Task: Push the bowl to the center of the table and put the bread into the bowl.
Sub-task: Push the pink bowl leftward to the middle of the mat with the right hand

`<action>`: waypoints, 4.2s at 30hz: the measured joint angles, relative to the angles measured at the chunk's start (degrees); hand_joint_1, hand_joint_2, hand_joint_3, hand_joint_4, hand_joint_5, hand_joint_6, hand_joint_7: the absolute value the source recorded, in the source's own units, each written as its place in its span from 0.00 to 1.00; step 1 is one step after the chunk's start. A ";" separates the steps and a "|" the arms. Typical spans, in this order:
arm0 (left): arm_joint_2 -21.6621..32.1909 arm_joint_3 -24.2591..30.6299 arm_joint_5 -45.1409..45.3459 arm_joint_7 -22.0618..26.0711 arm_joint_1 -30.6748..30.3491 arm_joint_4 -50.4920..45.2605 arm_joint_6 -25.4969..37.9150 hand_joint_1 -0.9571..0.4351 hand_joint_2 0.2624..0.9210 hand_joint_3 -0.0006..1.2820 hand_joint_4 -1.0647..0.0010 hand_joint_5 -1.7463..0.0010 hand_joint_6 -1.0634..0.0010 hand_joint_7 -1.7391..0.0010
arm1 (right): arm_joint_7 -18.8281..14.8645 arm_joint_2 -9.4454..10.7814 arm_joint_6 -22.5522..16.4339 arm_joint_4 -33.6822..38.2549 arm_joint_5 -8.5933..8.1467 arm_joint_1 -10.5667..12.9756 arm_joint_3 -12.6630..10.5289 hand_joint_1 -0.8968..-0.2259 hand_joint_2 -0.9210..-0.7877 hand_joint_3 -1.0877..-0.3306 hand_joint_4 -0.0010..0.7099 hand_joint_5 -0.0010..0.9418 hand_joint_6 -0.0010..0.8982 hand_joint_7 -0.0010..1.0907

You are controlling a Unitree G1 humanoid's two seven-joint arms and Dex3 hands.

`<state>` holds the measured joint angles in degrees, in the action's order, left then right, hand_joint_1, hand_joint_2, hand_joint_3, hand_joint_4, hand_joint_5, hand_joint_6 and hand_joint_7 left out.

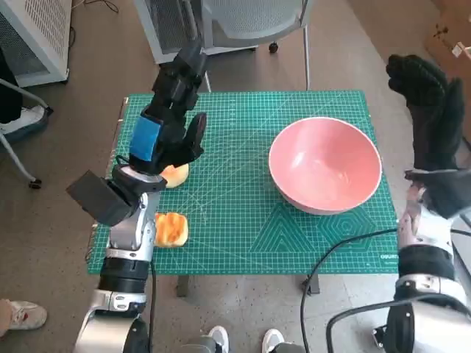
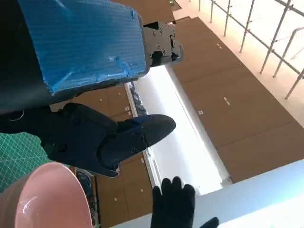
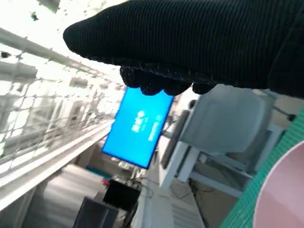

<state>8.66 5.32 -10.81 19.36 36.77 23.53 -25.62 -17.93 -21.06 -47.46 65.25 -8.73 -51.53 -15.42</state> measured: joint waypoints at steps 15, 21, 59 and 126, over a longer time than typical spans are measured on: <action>0.29 0.14 1.20 -0.71 -0.60 -0.53 -0.12 0.28 0.93 0.55 1.00 0.95 1.00 0.81 | 1.03 -1.58 8.45 7.98 0.28 -1.62 -1.97 0.38 0.00 0.51 0.34 0.00 0.40 0.01; 0.58 0.35 1.20 -0.73 -1.21 -1.44 -0.12 0.28 0.93 0.56 1.00 0.95 1.00 0.81 | -2.24 -1.58 13.50 9.29 -1.94 -1.61 -4.90 0.36 0.00 0.53 0.33 0.00 0.40 0.01; 2.23 1.03 1.23 -1.29 -2.34 -2.73 0.25 0.29 0.93 0.57 1.00 0.96 1.00 0.81 | 2.84 -0.10 21.82 10.68 0.33 -0.75 -6.45 0.39 0.00 0.50 0.37 0.01 0.45 0.02; 4.38 2.26 1.76 -2.44 -6.47 -8.25 2.37 0.30 0.95 0.54 1.00 0.94 1.00 0.79 | 2.85 8.34 21.82 10.63 2.16 -2.03 -5.70 0.42 0.00 0.55 0.40 0.01 0.45 0.01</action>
<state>13.04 7.58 -9.04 16.92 30.30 15.29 -23.24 -15.08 -12.72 -25.64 75.89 -6.57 -53.56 -21.11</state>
